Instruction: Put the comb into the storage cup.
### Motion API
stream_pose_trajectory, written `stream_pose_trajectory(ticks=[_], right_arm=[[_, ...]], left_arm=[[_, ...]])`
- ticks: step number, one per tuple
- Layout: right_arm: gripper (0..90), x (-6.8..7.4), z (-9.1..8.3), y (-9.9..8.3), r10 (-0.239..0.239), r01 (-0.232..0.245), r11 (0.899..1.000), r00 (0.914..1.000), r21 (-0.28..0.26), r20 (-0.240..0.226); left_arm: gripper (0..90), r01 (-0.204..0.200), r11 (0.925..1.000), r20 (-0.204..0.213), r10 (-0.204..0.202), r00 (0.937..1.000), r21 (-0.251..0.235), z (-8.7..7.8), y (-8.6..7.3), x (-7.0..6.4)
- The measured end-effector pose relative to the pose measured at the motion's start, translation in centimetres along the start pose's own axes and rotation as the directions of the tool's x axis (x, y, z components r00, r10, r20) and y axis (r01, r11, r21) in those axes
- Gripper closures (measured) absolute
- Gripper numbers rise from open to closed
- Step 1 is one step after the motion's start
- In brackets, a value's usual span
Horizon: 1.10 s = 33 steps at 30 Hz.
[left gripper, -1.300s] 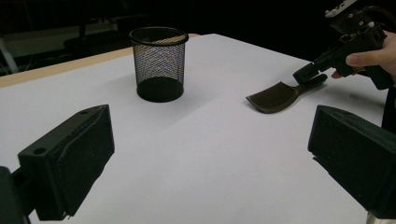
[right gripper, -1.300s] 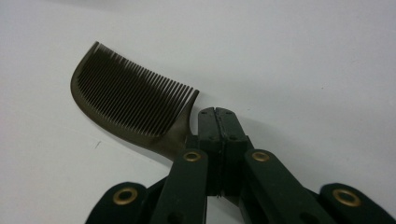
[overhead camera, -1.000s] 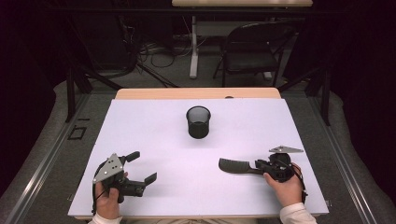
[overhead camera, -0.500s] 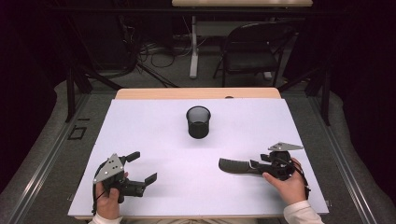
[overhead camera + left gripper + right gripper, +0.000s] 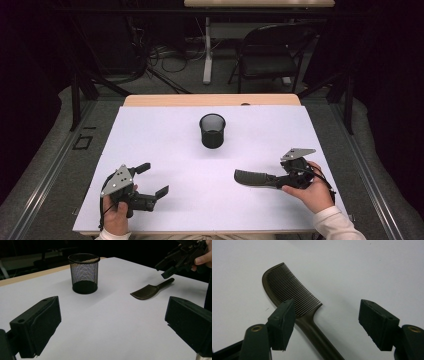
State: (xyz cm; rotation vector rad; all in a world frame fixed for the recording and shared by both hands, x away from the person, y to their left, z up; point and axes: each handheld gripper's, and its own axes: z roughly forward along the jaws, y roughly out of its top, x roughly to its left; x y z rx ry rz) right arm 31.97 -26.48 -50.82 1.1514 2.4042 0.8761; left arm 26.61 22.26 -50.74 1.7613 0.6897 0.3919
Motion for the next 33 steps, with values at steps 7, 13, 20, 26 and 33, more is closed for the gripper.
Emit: stream_pose_trajectory(ticks=[7,13,20,26,33], right_arm=[[27.0,0.3,0.4,0.5,-0.122,0.123,0.990,0.9925,0.074,-0.013],[20.5,0.2,0.9,0.8,-0.186,0.190,0.971,0.9817,0.144,-0.042],[12.1,0.4,1.1,1.3,-0.228,0.235,0.958,0.9717,0.164,-0.061],[7.7,0.9,1.4,1.6,-0.294,0.299,0.934,0.9543,0.195,-0.054],[7.1,1.3,1.7,1.7,-0.378,0.373,0.900,0.9256,0.226,-0.025]], left_arm=[[0.5,0.003,1.0000,0.001,-0.003,1.0000,0.001,0.1,0.0,-0.1],[0.5,0.004,1.0000,0.002,-0.004,1.0000,0.004,0.1,0.0,0.0],[0.5,0.004,1.0000,0.002,-0.004,1.0000,0.005,0.1,0.0,0.0],[0.5,0.004,1.0000,0.004,-0.004,1.0000,0.006,0.1,0.0,0.0],[0.5,0.004,1.0000,0.003,-0.004,1.0000,0.006,0.1,-0.1,0.0]])
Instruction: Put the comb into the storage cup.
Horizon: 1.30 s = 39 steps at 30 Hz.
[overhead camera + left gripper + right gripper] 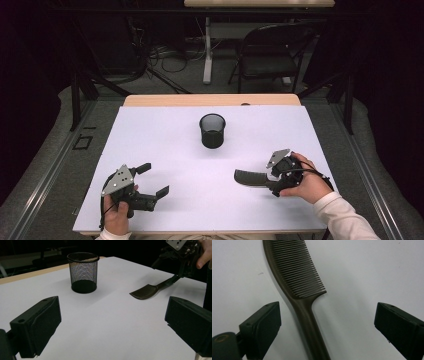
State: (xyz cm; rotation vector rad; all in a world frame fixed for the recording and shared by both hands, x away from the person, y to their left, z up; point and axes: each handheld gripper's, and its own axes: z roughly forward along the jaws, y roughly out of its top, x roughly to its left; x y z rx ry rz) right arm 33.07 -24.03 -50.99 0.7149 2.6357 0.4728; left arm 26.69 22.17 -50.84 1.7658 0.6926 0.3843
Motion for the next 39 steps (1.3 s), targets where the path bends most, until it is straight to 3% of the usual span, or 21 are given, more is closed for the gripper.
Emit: stream_pose_trajectory(ticks=[5,9,15,19,22,24,28,31,34,35,36,37,39], right_arm=[[14.7,0.20,-0.29,0.29,-0.086,0.086,0.996,0.9960,-0.002,0.024],[15.6,0.29,-0.43,0.53,-0.130,0.129,0.991,0.9910,0.015,0.033],[24.6,0.48,-0.32,0.66,-0.189,0.188,0.981,0.9821,0.047,0.002],[30.4,0.67,-0.36,0.73,-0.197,0.198,0.977,0.9803,0.080,-0.012],[34.2,0.75,-0.26,0.69,-0.198,0.198,0.977,0.9802,0.074,-0.015],[40.9,0.75,-0.26,0.67,-0.187,0.190,0.978,0.9816,0.082,-0.037],[41.4,0.78,-0.12,0.64,-0.190,0.193,0.976,0.9808,0.098,-0.046],[45.3,0.77,-0.14,0.70,-0.209,0.214,0.969,0.9766,0.127,-0.053],[48.8,0.83,0.17,0.56,-0.217,0.224,0.967,0.9736,0.119,-0.071],[49.5,0.80,-0.01,0.71,-0.223,0.234,0.959,0.9715,0.161,-0.079],[50.0,0.85,0.29,0.53,-0.224,0.231,0.965,0.9721,0.127,-0.070],[50.0,0.80,0.36,0.55,-0.235,0.243,0.962,0.9692,0.127,-0.073],[51.8,0.83,0.43,0.55,-0.223,0.232,0.963,0.9719,0.139,-0.077]], left_arm=[[0.5,0.001,1.0000,-0.005,-0.001,1.0000,-0.001,-0.01,0.00,-0.03],[0.5,-0.001,1.0000,-0.001,0.001,1.0000,-0.001,-0.01,0.01,-0.02],[0.5,-0.001,1.0000,0.000,0.001,1.0000,0.000,0.00,0.00,-0.02],[0.5,-0.001,1.0000,-0.001,0.001,1.0000,0.000,-0.01,0.01,-0.03],[0.5,-0.001,1.0000,0.000,0.001,1.0000,0.000,0.02,-0.01,-0.03],[0.5,-0.001,1.0000,0.000,0.001,1.0000,0.001,0.05,-0.01,-0.04],[0.6,0.001,1.0000,0.001,-0.001,1.0000,0.001,0.07,-0.02,-0.05],[0.6,0.000,1.0000,0.000,0.000,1.0000,0.002,0.07,-0.02,-0.03],[0.6,-0.001,1.0000,0.001,0.001,1.0000,0.003,0.07,-0.03,-0.04],[0.5,-0.001,1.0000,0.001,0.001,1.0000,0.002,0.07,-0.03,-0.04],[0.5,0.001,1.0000,0.000,-0.001,1.0000,0.002,0.07,-0.03,-0.06],[0.6,0.002,1.0000,0.000,-0.002,1.0000,0.002,0.07,-0.03,-0.06],[0.5,-0.001,1.0000,0.000,0.001,1.0000,0.004,0.07,-0.03,-0.04]])
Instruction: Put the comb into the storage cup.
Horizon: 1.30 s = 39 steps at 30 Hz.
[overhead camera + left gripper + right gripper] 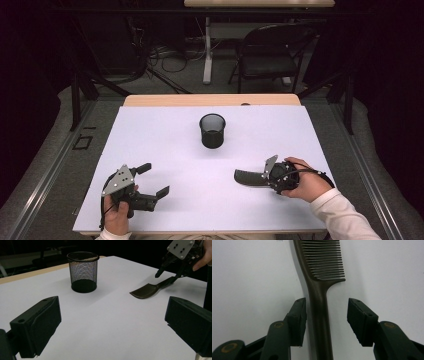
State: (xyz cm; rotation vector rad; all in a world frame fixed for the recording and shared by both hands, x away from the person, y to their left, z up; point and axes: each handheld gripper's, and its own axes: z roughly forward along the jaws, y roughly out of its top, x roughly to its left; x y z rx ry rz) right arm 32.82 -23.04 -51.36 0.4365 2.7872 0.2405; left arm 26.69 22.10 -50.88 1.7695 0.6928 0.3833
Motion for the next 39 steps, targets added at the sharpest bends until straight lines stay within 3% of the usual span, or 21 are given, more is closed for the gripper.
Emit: stream_pose_trajectory(ticks=[6,17,39], right_arm=[[60.7,0.0,0.4,0.0,-0.022,0.022,1.000,0.9997,0.019,-0.007],[66.5,0.3,1.1,0.0,-0.042,0.043,0.998,0.9990,0.052,-0.015],[71.0,0.3,1.4,0.0,-0.058,0.060,0.997,0.9977,0.051,-0.035]], left_arm=[[0.5,0.000,1.0000,0.003,0.000,1.0000,-0.001,0.1,0.0,0.0],[0.5,0.000,1.0000,0.002,0.000,1.0000,0.001,0.1,0.0,0.0],[0.5,0.000,1.0000,0.000,0.000,1.0000,0.003,0.1,0.0,0.0]])
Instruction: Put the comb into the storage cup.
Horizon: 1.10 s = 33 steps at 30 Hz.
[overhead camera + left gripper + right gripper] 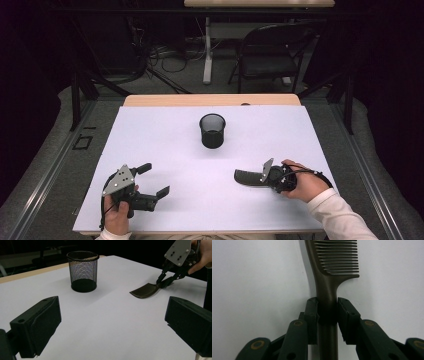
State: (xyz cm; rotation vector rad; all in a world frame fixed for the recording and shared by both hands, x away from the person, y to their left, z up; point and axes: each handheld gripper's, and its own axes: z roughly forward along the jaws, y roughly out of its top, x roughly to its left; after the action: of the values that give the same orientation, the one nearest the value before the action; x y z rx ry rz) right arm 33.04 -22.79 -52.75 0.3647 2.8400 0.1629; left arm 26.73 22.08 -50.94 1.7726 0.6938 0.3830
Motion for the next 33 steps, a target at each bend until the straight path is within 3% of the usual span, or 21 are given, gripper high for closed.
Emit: stream_pose_trajectory(ticks=[21,33], right_arm=[[72.8,0.24,0.00,0.13,-0.045,0.045,0.999,0.9988,0.006,0.020],[73.0,0.37,-0.07,0.09,-0.037,0.037,0.999,0.9991,0.009,0.022]], left_arm=[[0.5,0.000,1.0000,0.000,0.000,1.0000,0.002,0.01,-0.02,0.01],[0.5,0.000,1.0000,0.004,0.000,1.0000,0.002,0.03,-0.03,0.01]])
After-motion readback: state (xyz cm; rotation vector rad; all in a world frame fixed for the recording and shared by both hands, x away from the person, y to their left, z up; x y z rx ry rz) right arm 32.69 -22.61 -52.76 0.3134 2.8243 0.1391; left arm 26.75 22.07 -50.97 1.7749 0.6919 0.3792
